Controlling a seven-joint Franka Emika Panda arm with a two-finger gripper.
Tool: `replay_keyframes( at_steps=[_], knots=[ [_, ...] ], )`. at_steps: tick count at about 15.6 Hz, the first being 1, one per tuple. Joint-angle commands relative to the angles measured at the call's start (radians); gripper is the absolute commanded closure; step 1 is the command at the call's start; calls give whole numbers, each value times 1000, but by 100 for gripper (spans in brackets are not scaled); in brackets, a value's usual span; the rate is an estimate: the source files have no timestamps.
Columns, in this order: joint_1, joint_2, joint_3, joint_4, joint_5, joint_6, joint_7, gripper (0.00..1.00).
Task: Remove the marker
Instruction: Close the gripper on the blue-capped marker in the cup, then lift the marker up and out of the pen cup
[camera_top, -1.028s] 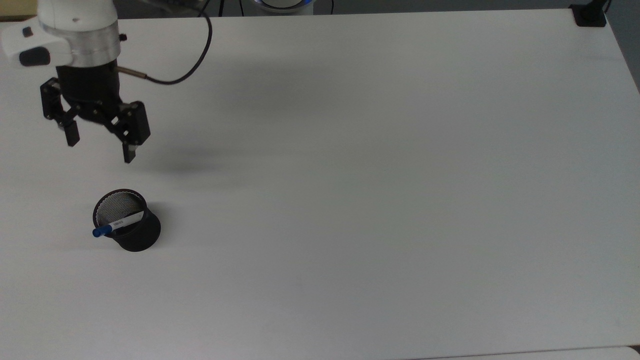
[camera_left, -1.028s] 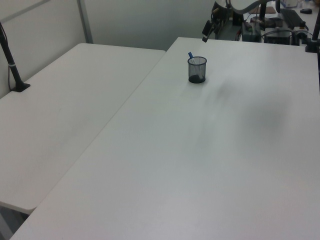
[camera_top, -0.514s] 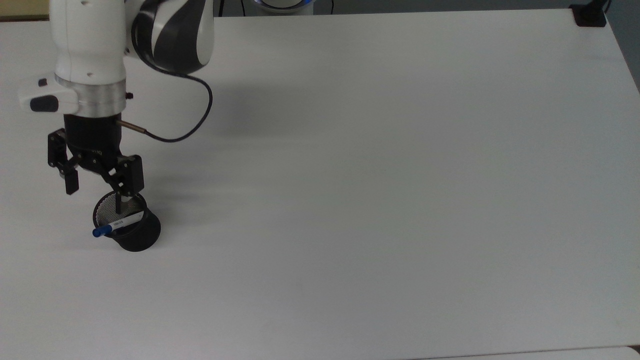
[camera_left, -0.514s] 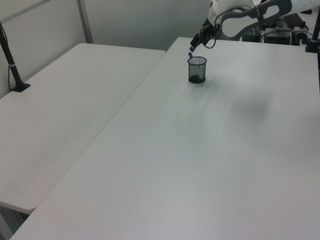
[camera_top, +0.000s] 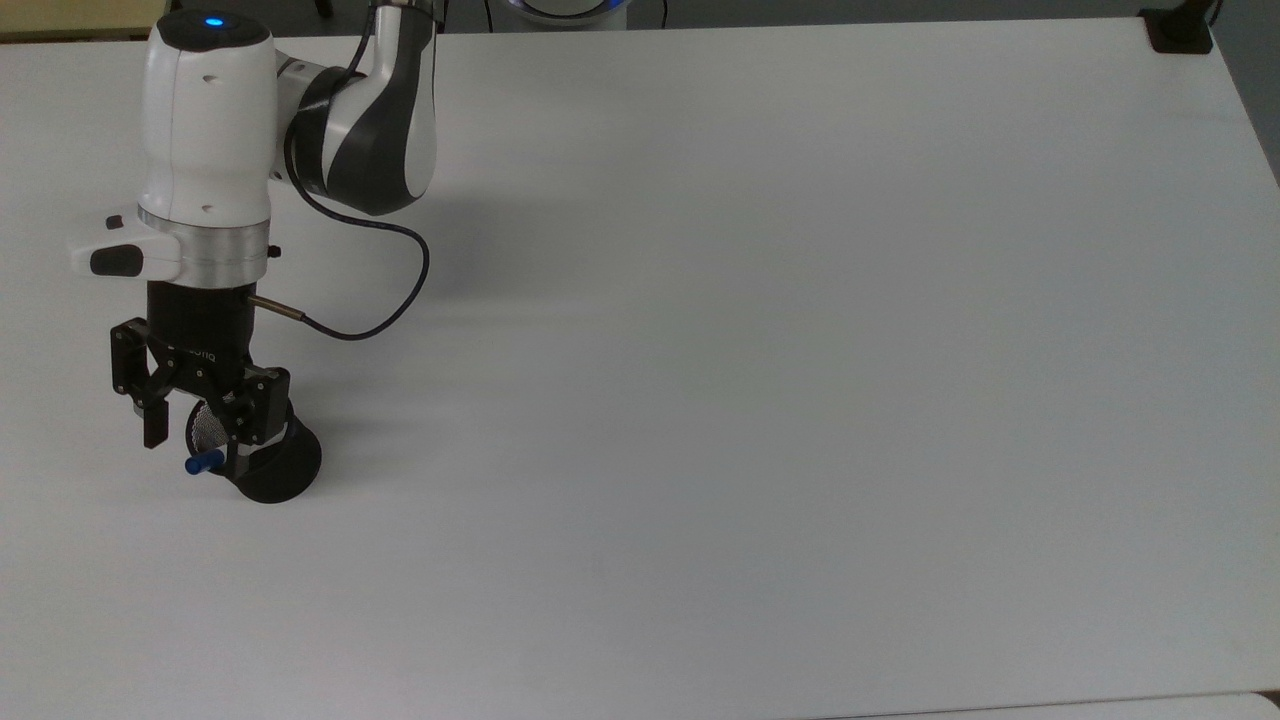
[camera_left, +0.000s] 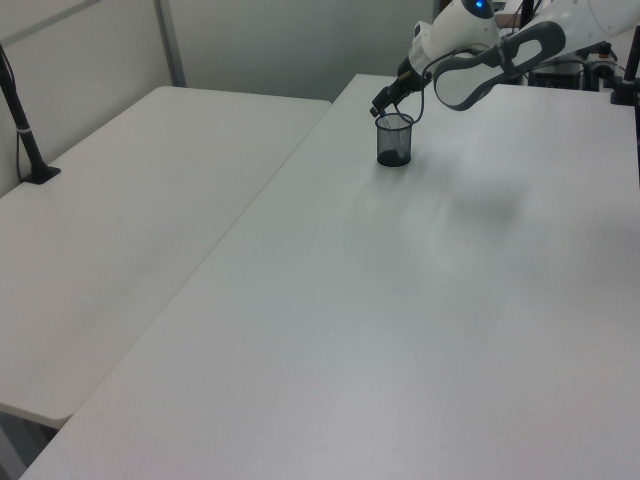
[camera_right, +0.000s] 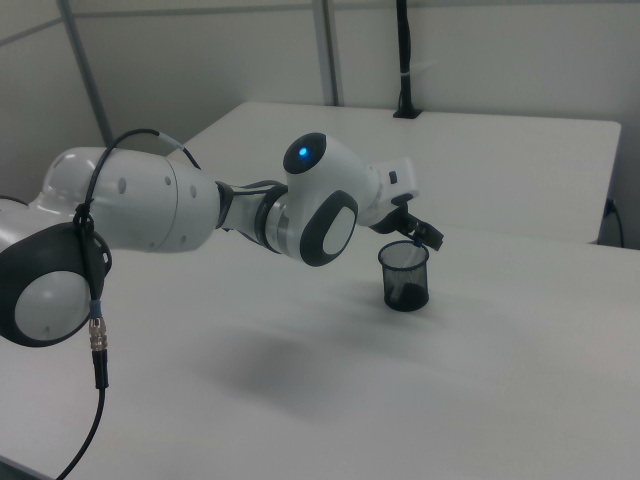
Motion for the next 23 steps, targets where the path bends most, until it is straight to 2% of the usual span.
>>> replay_keyframes(
  at_steps=[1,4,6,7,10,17,23],
  knots=[
    [7,15,-9,17,-24,19,27,55],
    [9,34,-9,17,-24,62,25,85],
    [7,35,-9,15,-24,85,25,95],
    [7,35,-9,15,-24,85,24,97],
    [7,26,-9,17,-21,83,24,97],
    [3,-69,-7,17,-15,66,21,97],
    [13,-156,5,38,-21,-116,17,96]
  ],
)
